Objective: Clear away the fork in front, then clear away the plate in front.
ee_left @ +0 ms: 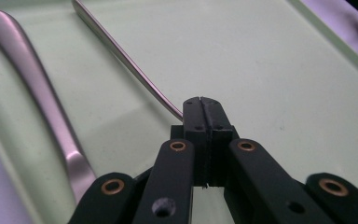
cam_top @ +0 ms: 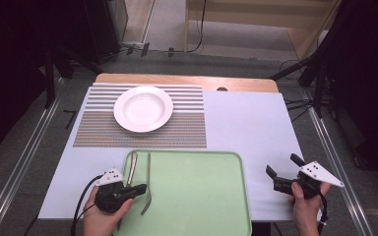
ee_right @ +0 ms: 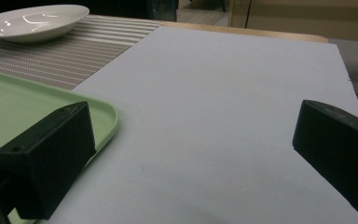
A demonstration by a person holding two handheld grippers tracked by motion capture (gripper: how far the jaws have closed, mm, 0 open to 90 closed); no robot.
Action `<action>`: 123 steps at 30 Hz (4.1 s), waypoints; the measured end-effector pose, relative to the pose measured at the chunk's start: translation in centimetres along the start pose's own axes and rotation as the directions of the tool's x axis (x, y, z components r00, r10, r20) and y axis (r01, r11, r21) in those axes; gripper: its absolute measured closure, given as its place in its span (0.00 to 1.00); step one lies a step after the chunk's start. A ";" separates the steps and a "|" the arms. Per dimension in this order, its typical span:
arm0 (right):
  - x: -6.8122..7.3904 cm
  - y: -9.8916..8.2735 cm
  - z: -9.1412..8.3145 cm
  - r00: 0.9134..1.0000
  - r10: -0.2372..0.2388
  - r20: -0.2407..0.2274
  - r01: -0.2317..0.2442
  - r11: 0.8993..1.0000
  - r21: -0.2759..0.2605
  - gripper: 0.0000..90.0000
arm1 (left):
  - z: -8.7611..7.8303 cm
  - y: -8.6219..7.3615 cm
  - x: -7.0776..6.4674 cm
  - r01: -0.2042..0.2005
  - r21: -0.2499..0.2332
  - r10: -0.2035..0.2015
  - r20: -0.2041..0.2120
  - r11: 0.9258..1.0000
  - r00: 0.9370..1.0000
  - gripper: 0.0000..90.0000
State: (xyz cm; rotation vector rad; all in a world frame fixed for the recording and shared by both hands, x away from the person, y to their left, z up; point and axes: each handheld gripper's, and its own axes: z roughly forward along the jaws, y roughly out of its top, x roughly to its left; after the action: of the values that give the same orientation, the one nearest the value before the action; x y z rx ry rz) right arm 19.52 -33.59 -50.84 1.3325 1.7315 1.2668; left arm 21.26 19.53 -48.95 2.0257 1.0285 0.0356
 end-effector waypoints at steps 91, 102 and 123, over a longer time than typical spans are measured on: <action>0.0 -0.3 -0.2 1.000 -0.020 0.008 0.020 1.000 0.018 0.00 | -1.7 5.1 5.5 -0.025 -0.256 0.030 0.014 0.966 0.999 0.00; -0.1 -0.1 -0.3 1.000 -0.002 0.010 0.002 1.000 0.001 0.00 | -2.4 5.6 7.1 -0.059 -0.301 0.049 -0.040 0.952 0.998 0.00; 0.0 0.4 -0.7 1.000 -0.004 -0.016 0.003 0.999 -0.035 0.00 | -2.2 9.8 10.6 -0.042 -0.266 0.015 -0.103 0.963 0.995 0.00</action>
State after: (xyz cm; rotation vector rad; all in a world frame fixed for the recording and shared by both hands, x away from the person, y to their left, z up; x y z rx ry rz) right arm 19.08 -33.82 -50.24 1.3020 1.7140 1.3038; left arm 33.81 25.16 -44.15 1.8056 0.9985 0.2800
